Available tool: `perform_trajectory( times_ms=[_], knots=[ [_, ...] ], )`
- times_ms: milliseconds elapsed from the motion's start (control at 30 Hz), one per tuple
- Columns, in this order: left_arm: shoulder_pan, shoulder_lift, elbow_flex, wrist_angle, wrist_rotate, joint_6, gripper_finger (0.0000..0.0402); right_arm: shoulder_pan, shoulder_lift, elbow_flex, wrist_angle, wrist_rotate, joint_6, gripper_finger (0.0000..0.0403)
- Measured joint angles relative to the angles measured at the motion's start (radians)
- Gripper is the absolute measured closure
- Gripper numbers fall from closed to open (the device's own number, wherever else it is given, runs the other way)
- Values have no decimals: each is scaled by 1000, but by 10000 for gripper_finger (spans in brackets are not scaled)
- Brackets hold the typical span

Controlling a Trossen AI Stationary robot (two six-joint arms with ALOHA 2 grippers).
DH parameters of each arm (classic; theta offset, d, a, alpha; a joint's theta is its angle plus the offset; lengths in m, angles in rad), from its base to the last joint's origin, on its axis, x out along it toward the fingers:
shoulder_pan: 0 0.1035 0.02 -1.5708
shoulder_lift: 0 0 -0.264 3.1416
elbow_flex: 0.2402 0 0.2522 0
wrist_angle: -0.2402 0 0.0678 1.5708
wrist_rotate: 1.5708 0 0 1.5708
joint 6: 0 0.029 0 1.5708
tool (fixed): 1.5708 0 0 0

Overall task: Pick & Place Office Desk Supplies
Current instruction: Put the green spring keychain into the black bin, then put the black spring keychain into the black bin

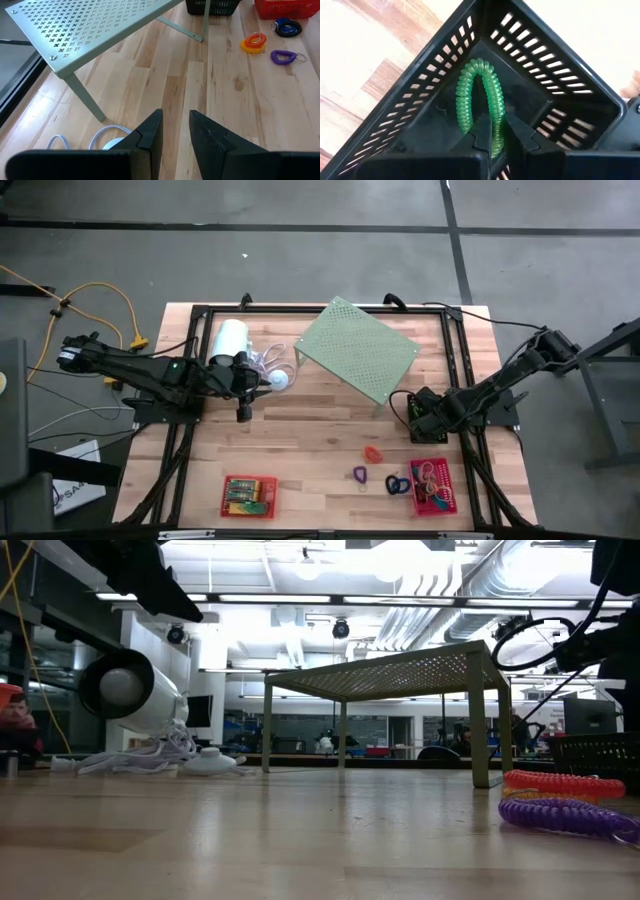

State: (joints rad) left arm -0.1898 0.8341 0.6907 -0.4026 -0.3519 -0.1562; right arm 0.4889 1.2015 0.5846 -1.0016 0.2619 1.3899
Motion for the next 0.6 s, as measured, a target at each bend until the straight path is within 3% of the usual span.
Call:
perform_trajectory(
  times_ms=[600],
  knots=[
    [0,0,0,0,0,0,313,0,0,0,0,-4,-21,289]
  ],
)
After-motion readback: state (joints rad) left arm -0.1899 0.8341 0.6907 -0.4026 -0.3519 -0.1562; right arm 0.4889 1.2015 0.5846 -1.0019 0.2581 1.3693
